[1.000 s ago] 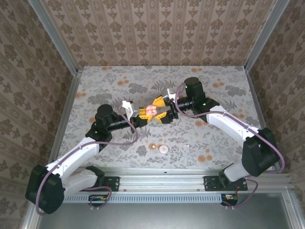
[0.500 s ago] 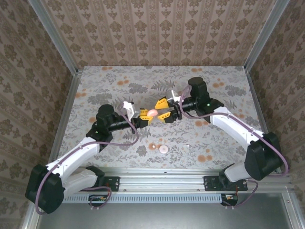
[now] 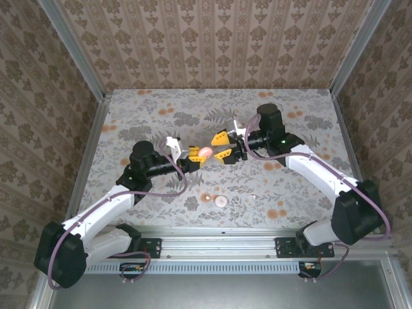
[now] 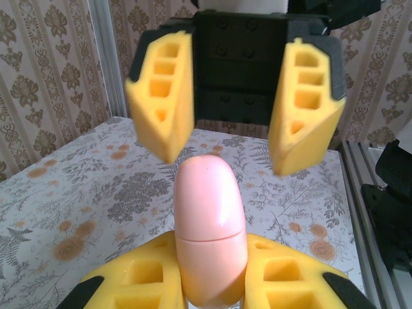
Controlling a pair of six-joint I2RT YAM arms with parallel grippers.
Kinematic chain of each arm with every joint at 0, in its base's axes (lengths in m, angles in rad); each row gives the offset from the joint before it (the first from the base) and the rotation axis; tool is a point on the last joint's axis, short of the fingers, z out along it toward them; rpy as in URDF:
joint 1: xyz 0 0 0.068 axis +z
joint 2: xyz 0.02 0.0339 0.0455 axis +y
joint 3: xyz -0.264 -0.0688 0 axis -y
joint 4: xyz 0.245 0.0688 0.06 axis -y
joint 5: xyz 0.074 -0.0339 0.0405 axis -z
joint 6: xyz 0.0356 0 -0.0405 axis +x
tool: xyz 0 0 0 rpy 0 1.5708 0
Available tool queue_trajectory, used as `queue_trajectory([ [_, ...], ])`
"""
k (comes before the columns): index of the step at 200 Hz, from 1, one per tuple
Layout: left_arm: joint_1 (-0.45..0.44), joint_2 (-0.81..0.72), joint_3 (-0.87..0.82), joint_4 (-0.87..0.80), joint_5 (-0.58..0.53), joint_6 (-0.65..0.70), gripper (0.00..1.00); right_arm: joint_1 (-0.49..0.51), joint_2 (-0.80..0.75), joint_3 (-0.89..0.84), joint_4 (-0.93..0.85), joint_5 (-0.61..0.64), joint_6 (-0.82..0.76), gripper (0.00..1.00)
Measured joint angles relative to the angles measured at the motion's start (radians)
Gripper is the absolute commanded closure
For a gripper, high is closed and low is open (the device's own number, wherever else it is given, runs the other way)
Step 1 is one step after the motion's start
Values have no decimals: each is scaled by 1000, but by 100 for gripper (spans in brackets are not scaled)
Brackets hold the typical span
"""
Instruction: Insert wireless bluetooth earbuds into charging case
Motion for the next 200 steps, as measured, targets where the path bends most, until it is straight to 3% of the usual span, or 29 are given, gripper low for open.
queue_trajectory([
  [57, 0, 0, 0, 0, 2, 0, 98, 35, 64, 64, -72, -19, -46, 64],
  [89, -2, 0, 0, -3, 12, 1, 98, 34, 70, 77, -105, -26, -87, 80],
  [112, -2, 0, 0, -10, 16, 1, 95, 32, 70, 81, -129, -26, -105, 83],
  [156, -5, 2, 0, -19, 0, 6, 66, 28, 68, 85, -164, -3, -124, 82],
  [190, -5, 6, 0, -26, -91, 11, 38, -13, 69, 95, -298, 62, -143, 82],
  [200, -5, 6, 0, -32, -121, 3, 36, -27, 69, 102, -349, 90, -151, 82],
])
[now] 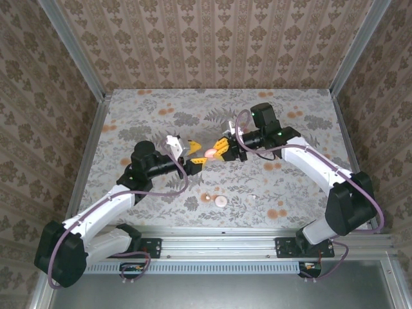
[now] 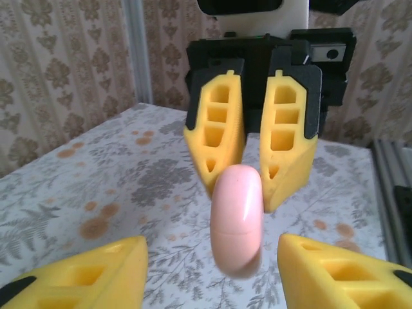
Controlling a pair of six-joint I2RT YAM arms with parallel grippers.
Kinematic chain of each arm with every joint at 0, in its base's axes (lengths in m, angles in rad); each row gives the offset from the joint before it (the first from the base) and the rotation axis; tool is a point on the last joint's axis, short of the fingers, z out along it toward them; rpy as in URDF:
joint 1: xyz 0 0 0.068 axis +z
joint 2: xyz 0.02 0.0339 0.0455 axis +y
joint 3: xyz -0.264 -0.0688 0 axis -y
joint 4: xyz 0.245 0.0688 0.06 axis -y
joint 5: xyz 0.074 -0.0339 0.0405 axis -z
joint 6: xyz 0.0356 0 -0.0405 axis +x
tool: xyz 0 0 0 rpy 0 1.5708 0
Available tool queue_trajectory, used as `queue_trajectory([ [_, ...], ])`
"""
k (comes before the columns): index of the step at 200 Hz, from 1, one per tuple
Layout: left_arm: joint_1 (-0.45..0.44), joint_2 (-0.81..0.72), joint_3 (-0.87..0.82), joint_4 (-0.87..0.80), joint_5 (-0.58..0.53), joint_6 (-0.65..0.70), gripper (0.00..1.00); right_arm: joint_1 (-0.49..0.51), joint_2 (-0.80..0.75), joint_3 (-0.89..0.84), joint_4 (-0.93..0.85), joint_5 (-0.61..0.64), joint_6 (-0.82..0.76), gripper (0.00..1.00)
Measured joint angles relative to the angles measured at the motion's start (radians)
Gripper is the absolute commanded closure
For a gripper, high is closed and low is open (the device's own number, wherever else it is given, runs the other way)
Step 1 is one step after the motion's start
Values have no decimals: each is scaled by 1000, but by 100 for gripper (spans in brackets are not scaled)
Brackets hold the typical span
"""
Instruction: Insert wireless bluetooth earbuds into charging case
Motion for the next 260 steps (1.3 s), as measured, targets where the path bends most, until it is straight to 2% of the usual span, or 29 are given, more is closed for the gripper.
queue_trajectory([
  [47, 0, -1, -14, -45, -170, -4, 30, -73, 24, 33, -180, 147, -1, 82],
  [77, 0, -10, -30, -77, -280, -34, 29, -104, 106, 60, -293, 258, 10, 82],
  [152, 1, -47, -53, -224, -503, -138, 27, -121, 284, 187, -540, 478, 5, 81],
  [219, 1, -13, -1, -396, -604, -200, 26, -159, 403, 333, -688, 577, -40, 81],
  [260, 1, 4, 13, -425, -620, -225, 27, -188, 488, 411, -755, 593, -48, 81],
])
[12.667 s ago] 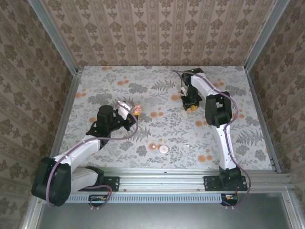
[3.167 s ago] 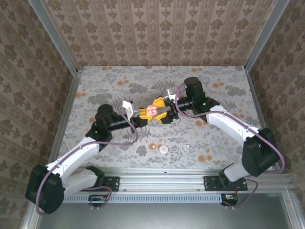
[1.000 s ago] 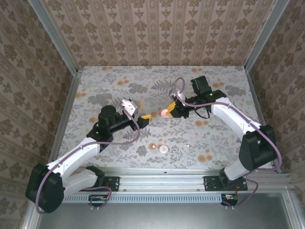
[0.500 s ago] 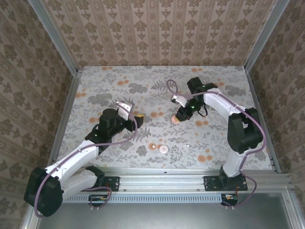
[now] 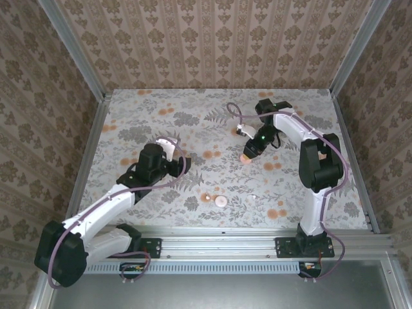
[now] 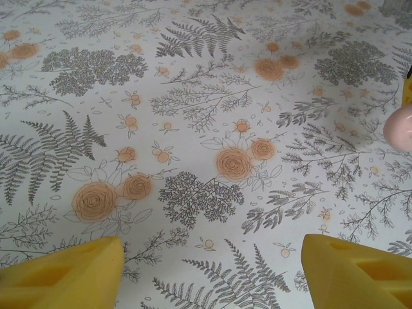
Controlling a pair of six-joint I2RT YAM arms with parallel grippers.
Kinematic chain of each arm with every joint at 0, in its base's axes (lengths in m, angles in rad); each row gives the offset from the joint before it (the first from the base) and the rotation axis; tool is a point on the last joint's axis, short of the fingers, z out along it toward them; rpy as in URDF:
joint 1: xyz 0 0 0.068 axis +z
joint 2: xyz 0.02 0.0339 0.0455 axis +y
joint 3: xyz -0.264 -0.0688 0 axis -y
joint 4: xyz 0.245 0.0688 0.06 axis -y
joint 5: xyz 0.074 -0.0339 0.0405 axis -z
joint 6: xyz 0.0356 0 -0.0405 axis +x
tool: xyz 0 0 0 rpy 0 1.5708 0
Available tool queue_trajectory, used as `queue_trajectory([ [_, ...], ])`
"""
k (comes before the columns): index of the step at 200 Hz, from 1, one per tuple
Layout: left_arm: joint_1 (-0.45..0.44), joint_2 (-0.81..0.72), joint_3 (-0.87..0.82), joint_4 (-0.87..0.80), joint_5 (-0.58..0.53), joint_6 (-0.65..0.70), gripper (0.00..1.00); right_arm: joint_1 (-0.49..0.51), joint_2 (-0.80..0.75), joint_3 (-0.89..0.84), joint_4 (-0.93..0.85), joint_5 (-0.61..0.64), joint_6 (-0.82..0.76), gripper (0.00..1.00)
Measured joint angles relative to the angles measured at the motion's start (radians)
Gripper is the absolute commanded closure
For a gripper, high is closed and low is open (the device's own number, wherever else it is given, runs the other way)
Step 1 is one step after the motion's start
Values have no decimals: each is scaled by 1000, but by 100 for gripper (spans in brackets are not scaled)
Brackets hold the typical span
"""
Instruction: Insert wireless bluetooth earbuds into charging case
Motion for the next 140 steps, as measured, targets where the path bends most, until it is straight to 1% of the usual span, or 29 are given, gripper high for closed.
queue_trajectory([
  [32, 3, 7, 0, -1, -3, -7, 27, -15, 45, 41, -39, 8, -8, 80],
  [82, 5, 52, 8, -16, 1, -5, 27, -27, 137, 121, -71, 64, -10, 80],
  [126, 5, 68, 20, -15, 9, -3, 27, -29, 196, 143, -75, 100, -10, 80],
  [140, 5, 68, 20, -15, 9, -3, 27, -29, 203, 150, -81, 109, -10, 78],
])
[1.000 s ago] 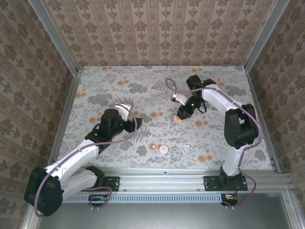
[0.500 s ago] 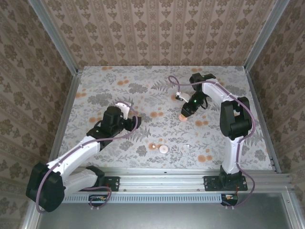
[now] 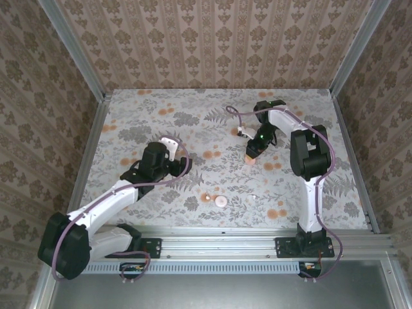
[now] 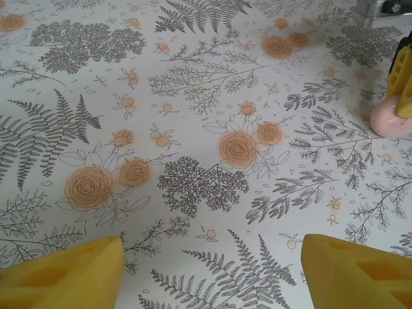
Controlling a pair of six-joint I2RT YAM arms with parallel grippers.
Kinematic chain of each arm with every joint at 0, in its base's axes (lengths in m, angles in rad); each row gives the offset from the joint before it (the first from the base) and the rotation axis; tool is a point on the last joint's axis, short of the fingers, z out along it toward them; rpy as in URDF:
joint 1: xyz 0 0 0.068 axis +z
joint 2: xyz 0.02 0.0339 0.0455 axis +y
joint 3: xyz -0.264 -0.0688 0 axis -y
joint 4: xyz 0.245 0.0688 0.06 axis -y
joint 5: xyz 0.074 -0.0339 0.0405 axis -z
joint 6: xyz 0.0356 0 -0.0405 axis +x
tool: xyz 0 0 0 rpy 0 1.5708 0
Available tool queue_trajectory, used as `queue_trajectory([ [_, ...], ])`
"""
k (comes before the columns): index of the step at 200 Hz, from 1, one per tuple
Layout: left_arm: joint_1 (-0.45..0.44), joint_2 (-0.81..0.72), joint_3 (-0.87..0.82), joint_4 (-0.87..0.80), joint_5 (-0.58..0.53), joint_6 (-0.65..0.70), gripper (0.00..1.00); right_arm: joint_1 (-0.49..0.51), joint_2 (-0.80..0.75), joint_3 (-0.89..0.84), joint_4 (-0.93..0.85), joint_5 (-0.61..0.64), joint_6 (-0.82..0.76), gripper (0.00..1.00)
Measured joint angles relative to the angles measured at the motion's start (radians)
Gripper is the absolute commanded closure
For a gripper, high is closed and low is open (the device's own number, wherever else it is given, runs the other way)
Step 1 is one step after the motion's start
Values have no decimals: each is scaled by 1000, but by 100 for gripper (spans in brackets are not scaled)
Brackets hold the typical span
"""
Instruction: Insert wireless bluetooth earbuds into charging case
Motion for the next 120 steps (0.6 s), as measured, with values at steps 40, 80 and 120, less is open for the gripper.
queue_trajectory([
  [40, 0, -8, -4, 0, -1, 0, 27, -3, 4, 3, 1, 22, 14, 64],
  [80, 0, -41, -12, -1, -5, 0, 27, -8, 4, 3, 18, 44, 27, 57],
  [120, 0, -55, -12, -3, -13, 6, 27, -9, 4, 3, 30, 56, 45, 53],
])
